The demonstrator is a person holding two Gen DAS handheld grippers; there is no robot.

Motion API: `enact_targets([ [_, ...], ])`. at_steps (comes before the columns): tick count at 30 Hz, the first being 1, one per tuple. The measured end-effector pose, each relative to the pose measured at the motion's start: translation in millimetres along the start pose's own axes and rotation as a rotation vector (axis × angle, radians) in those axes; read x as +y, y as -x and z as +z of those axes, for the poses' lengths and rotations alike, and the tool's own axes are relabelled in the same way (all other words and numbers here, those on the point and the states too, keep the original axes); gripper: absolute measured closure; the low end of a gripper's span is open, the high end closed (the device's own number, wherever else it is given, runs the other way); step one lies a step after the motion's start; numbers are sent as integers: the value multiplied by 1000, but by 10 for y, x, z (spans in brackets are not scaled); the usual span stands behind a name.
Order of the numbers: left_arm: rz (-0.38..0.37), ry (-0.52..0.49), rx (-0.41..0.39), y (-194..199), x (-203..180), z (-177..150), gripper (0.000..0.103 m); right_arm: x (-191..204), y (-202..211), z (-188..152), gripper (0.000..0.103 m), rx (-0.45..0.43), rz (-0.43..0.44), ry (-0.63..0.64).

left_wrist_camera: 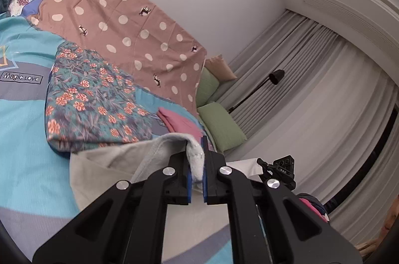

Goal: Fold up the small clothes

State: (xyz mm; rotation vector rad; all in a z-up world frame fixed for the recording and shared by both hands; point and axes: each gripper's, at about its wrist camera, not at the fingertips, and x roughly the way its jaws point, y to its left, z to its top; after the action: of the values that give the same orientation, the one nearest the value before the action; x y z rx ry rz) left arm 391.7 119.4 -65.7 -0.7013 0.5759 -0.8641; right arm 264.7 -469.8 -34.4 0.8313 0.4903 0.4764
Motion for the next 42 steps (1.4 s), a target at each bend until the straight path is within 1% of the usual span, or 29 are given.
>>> enact_targets([
  [5, 39, 31, 39, -415, 402, 107, 98, -462, -413, 162, 101, 33, -27, -79],
  [10, 69, 84, 93, -711, 770, 20, 98, -864, -754, 135, 101, 96, -91, -139],
  [11, 84, 87, 102, -750, 806, 5, 96, -959, -822, 121, 100, 112, -104, -159],
  [12, 99, 93, 112, -778, 844, -15, 86, -1036, -863, 104, 97, 124, -112, -180],
  [13, 99, 100, 123, -795, 880, -29, 79, -1107, -901, 87, 96, 133, -129, -200],
  [14, 99, 104, 123, -789, 891, -37, 62, -1176, -934, 73, 96, 140, -159, -215],
  [15, 103, 102, 117, -772, 888, -38, 52, -1215, -944, 65, 93, 141, -175, -224],
  [16, 109, 92, 106, -731, 863, -28, 49, -1231, -938, 64, 90, 139, -186, -231],
  [17, 112, 83, 98, -695, 840, -13, 48, -1224, -910, 72, 79, 123, -195, -232],
  [18, 116, 73, 84, -631, 805, 18, 48, -1194, -860, 93, 64, 91, -200, -225],
  [20, 118, 56, 46, -471, 726, 79, 46, -1065, -678, 142, 50, -9, -184, -195],
  [21, 117, 46, 25, -375, 679, 105, 46, -990, -594, 167, 47, -46, -178, -180],
  [22, 124, 31, 2, -254, 618, 126, 45, -902, -521, 184, 47, -73, -187, -161],
  [23, 133, 19, -12, -174, 574, 130, 42, -746, -451, 182, 47, -83, -210, -117],
  [24, 148, -2, -30, -57, 505, 120, 42, -581, -419, 154, 46, -72, -233, -57],
  [25, 165, -24, -44, 66, 437, 85, 42, -396, -411, 103, 44, -50, -256, 16],
  [26, 176, -35, -50, 139, 398, 49, 42, -146, -471, -21, 38, 2, -277, 119],
  [27, 186, -41, -54, 206, 361, -1, 42, 71, -587, -192, 32, 78, -281, 198],
  [28, 201, -45, -48, 276, 341, -90, 42, 201, -683, -326, 31, 135, -280, 235],
  [29, 217, -46, -39, 304, 340, -150, 41, 361, -881, -562, 28, 231, -278, 275],
  [30, 240, -46, -22, 331, 343, -230, 41, 457, -1061, -752, 27, 305, -287, 291],
  [32, 299, -41, 30, 339, 384, -432, 41, 632, -1554, -1252, 27, 483, -330, 324],
  [34, 328, -13, 85, 315, 471, -614, 41, 744, -1971, -1630, 27, 620, -352, 374],
  [35, 334, 9, 111, 297, 532, -681, 41, 817, -2205, -1811, 27, 670, -367, 432],
  [37, 354, 57, 164, 252, 651, -819, 41, 901, -2563, -2008, 27, 719, -397, 516],
  [38, 367, 72, 183, 239, 690, -881, 41, 929, -2782, -2049, 27, 731, -417, 550],
  [40, 392, 99, 222, 205, 780, -968, 41, 943, -3015, -2013, 27, 725, -454, 599],
  [41, 397, 116, 237, 199, 820, -998, 41, 937, -3154, -1915, 29, 702, -510, 632],
  [42, 401, 128, 249, 175, 856, -1011, 41, 923, -3219, -1812, 31, 678, -547, 637],
])
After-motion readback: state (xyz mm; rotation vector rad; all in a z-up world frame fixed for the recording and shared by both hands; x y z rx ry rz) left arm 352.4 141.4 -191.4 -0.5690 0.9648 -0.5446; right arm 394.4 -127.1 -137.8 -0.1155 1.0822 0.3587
